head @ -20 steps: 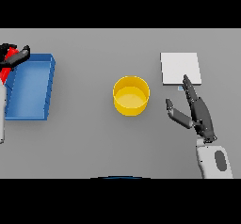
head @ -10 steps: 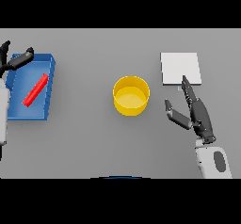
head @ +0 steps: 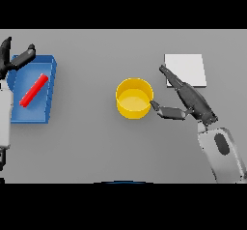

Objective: Pick up the red beaker and tilt it to pour out 1 green nut into yellow bowl. Pick up the yellow bowl and place it on the metallic measuring scale.

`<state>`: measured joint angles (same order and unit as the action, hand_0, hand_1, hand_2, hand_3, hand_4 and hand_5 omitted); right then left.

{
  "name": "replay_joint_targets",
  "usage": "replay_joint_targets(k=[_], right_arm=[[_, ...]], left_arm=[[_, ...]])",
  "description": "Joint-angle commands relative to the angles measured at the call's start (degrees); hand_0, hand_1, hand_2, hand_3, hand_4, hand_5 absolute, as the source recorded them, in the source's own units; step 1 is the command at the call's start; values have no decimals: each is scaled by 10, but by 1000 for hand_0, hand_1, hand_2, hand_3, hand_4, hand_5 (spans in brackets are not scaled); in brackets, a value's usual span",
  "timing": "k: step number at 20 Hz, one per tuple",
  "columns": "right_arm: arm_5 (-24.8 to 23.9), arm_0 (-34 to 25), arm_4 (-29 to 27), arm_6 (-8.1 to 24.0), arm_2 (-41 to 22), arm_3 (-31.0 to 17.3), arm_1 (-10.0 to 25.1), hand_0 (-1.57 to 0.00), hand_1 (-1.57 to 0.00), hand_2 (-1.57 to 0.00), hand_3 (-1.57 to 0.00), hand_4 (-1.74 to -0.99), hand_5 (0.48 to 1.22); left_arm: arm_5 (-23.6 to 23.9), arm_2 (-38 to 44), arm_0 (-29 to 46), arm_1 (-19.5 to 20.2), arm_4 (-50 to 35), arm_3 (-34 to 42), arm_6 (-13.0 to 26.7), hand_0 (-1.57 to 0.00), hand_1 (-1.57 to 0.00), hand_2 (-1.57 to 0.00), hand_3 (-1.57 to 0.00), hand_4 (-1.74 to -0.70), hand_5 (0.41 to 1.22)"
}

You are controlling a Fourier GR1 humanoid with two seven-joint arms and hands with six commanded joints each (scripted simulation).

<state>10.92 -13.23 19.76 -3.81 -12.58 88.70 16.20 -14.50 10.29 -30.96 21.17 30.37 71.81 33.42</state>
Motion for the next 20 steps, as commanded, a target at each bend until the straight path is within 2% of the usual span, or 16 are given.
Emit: replay_joint_targets(k=[1, 4, 7, 14, 16, 20], right_arm=[[8, -17, 25, 4, -18, -10, 9, -3, 1, 1, 1, -1260, 656], [26, -56, 97, -13, -69, -24, 44, -1, 1, 1, 1, -1234, 627], [53, -91, 137, -27, -105, -37, 67, 0, 1, 1, 1, -1229, 616], [118, -165, 183, -55, -171, -74, 83, 1, 1, 1, 1, -1210, 641], [124, -179, 193, -54, -184, -96, 74, 1, 1, 1, 1, -1214, 648], [122, -190, 208, -83, -205, -129, 72, 1, 1, 1, 1, -1228, 656]], left_arm=[[0, -1, 8, 0, 1, 2, -6, -5, -4, -3, -2, -739, 709], [-2, 5, 8, 3, -6, 4, -7, -2, -2, -1, 0, -746, 709], [-5, 2, 17, 5, -4, 13, -12, -1, 0, 0, 0, -751, 713], [-6, 15, 17, 1, -21, 13, -19, 1, 1, 1, 1, -766, 721], [-5, 17, 18, 0, -25, 16, -23, 1, 1, 1, 1, -780, 721], [2, 18, 8, -2, -22, 5, -26, 1, 1, 1, 1, -791, 729]])
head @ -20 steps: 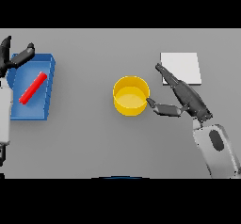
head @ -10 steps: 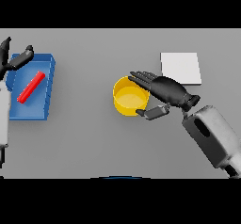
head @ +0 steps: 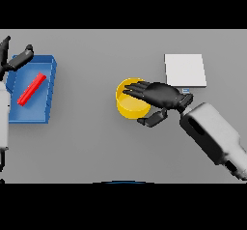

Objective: Pick up the red beaker and tilt it to pour out 1 green nut into yellow bowl. Pick up the yellow bowl and place it on the metallic measuring scale.

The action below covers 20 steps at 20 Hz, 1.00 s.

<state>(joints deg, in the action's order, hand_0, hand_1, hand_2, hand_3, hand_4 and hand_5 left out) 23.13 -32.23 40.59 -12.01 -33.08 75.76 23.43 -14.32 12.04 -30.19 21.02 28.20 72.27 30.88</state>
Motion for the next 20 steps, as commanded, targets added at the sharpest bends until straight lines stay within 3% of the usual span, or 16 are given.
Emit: replay_joint_targets(k=[1, 10, 15, 18, 20], right_arm=[[4, -5, 4, -3, -5, -5, 1, 1, 1, 1, 1, -1234, 660], [20, -34, 24, -9, -36, -69, -19, 1, 1, 1, 0, -1279, 699], [8, -36, 27, -31, -44, -92, -29, 1, 1, -15, -42, -1289, 721], [9, -37, 22, -22, -37, -98, -33, 1, -14, -84, -121, -1333, 800], [14, -38, 21, -27, -37, -96, -30, -173, -145, -204, -243, -1396, 875]], left_arm=[[1, 1, 0, 0, 0, -4, -1, 1, 1, 1, 1, -795, 728], [-3, -3, 5, -6, -1, 9, 5, 1, 1, 1, 1, -792, 725], [-2, -3, 2, -6, -1, 12, 10, 1, 1, 1, 1, -793, 729], [-1, -8, 15, -10, 2, 21, 7, 1, 1, 1, 1, -793, 732], [-4, -3, 14, -7, -3, 29, 13, 1, 1, 1, 1, -796, 730]])
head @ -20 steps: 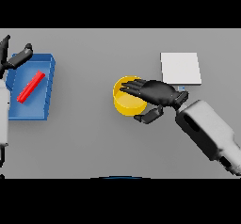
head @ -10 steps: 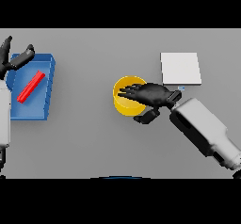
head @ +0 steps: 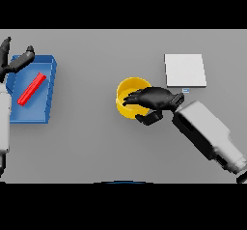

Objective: Pick up the red beaker and tilt it to pour out 1 green nut into yellow bowl. Pick up the yellow bowl and place it on the metallic measuring scale.

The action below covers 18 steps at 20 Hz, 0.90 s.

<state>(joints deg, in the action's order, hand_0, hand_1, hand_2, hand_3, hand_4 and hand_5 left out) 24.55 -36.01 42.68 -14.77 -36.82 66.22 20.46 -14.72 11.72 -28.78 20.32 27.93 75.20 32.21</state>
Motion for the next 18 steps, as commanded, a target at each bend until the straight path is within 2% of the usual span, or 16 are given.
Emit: replay_joint_targets(k=[1, 2, 4, 5, 8, 10, 12, 16, 18], right_arm=[[6, -3, 0, -1, 0, 3, 4, -322, -258, -289, -328, -1436, 944], [1, -1, 6, 8, -4, 2, 1, -469, -376, -379, -419, -1479, 999], [-3, 1, 9, -2, -8, 1, 3, -780, -649, -590, -834, -1469, 1079], [6, -1, 4, 2, -8, 3, 3, -938, -806, -787, -978, -1521, 1108], [12, 0, 0, 9, -11, 12, 5, -1247, -1179, -1169, -1054, -1621, 1163], [13, -1, 0, 4, -12, 17, 11, -1364, -1320, -1314, -1111, -1659, 1184], [20, -4, -2, 19, -7, 21, 17, -1438, -1411, -1406, -1153, -1683, 1197], [45, -8, -25, 29, 9, 60, 35, -1517, -1505, -1504, -1350, -1711, 1211], [54, -10, -41, 47, 18, 72, 40, -1536, -1529, -1528, -1356, -1717, 1215]], left_arm=[[0, -1, 1, -1, 1, -2, 3, 1, 1, 1, 1, -793, 729], [1, -1, -3, -2, 1, -3, 5, 1, 1, 1, 1, -793, 729], [2, 0, -2, 2, 4, -10, -1, 1, 1, 1, 1, -788, 732], [-1, 3, -1, 4, -1, -8, -2, 1, 1, 1, 1, -791, 733], [8, -1, -6, 2, 7, -22, -12, 1, 1, 1, 1, -793, 735], [4, 1, -7, 5, 4, -19, -13, 1, 1, 1, 1, -792, 732], [6, 1, -1, 3, 3, -13, -13, 1, 1, 1, 1, -790, 727], [4, -1, -1, 4, 5, -11, -14, 1, 1, 1, 1, -783, 727], [2, -1, -4, 5, 5, -10, -8, 1, 1, 1, 1, -785, 729]])
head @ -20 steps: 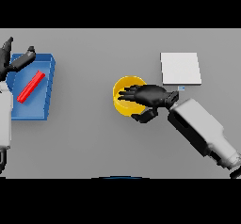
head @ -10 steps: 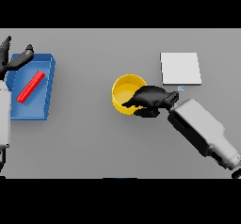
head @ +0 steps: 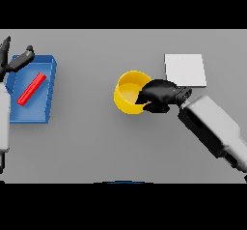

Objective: Pick up the red beaker and tilt it to pour out 1 green nut into yellow bowl. Pick up the yellow bowl and place it on the metallic measuring scale.

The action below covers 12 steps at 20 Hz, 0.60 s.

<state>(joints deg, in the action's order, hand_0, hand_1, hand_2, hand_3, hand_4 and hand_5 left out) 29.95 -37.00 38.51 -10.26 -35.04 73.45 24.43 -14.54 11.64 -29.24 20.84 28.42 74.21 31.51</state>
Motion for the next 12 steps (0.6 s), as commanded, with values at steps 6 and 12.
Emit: replay_joint_targets(k=[6, 12], right_arm=[[31, -16, -21, 43, 5, 35, 17, -1562, -1551, -1559, -1353, -1724, 1218], [6, -32, -20, 60, 33, 27, 60, -1506, -1548, -1568, -1324, -1723, 1220]], left_arm=[[-1, 8, -2, 7, -8, -4, -17, 1, 1, 1, 1, -800, 737], [0, 6, -8, 8, -3, -10, -10, 1, 1, 1, 1, -790, 753]])
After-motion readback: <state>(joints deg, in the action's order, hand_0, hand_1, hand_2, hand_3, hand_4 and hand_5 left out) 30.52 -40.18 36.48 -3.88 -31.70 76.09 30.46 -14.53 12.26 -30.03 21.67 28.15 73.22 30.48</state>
